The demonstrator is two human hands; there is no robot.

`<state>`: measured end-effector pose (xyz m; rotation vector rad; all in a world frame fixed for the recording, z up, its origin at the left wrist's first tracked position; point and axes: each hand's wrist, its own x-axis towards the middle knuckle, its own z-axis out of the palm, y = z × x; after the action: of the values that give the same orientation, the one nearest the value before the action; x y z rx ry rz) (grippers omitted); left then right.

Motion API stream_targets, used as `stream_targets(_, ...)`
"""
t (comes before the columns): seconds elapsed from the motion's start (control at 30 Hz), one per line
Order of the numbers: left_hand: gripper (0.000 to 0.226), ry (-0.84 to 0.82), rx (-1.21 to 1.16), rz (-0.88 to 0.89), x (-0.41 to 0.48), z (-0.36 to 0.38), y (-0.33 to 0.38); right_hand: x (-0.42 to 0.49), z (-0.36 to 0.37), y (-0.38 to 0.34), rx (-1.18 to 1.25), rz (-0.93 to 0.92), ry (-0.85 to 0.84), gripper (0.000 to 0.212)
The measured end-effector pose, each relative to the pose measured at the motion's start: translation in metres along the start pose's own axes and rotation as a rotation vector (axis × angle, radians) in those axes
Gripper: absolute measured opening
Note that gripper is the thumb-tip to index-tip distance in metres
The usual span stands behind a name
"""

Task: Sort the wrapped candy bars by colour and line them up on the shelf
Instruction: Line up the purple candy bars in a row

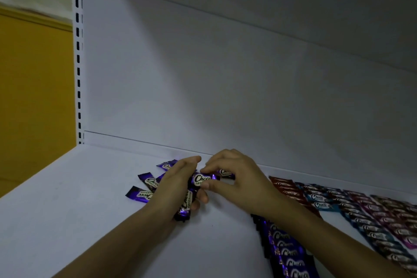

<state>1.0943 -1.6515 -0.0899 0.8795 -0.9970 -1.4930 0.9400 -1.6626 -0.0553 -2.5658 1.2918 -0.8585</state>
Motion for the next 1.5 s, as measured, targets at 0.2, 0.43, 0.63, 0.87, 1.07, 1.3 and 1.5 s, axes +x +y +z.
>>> stream_targets(0.2, 0.015, 0.018, 0.342, 0.137, 0.001, -0.003, -0.011, 0.0, -0.005, 0.015, 0.171, 0.064, -0.007, 0.009)
stream_targets(0.43, 0.005, 0.089, 0.362, 0.177, 0.005, -0.006, -0.009, 0.011, -0.025, 0.078, 0.036, 0.306, 0.078, 0.015)
stream_targets(0.63, 0.009, 0.024, 0.448, 0.189, 0.005, -0.004, -0.014, 0.019, -0.005, 0.091, -0.352, 0.226, -0.127, 0.031)
stream_targets(0.87, 0.009, 0.021, 0.428, 0.2, 0.007, -0.004, -0.017, 0.02, -0.003, 0.097, -0.425, 0.201, -0.115, 0.027)
stream_targets(1.07, 0.017, 0.043, 0.299, 0.164, 0.009, -0.006, -0.013, 0.014, -0.001, 0.07, -0.16, 0.195, 0.073, 0.015)
stream_targets(1.3, 0.027, 0.01, 0.18, 0.108, 0.001, -0.004, -0.004, -0.004, 0.002, 0.008, 0.004, -0.04, -0.012, 0.031)
stream_targets(1.5, 0.021, 0.001, 0.239, 0.131, -0.002, 0.001, -0.003, 0.001, -0.011, 0.015, -0.032, 0.052, 0.082, 0.015)
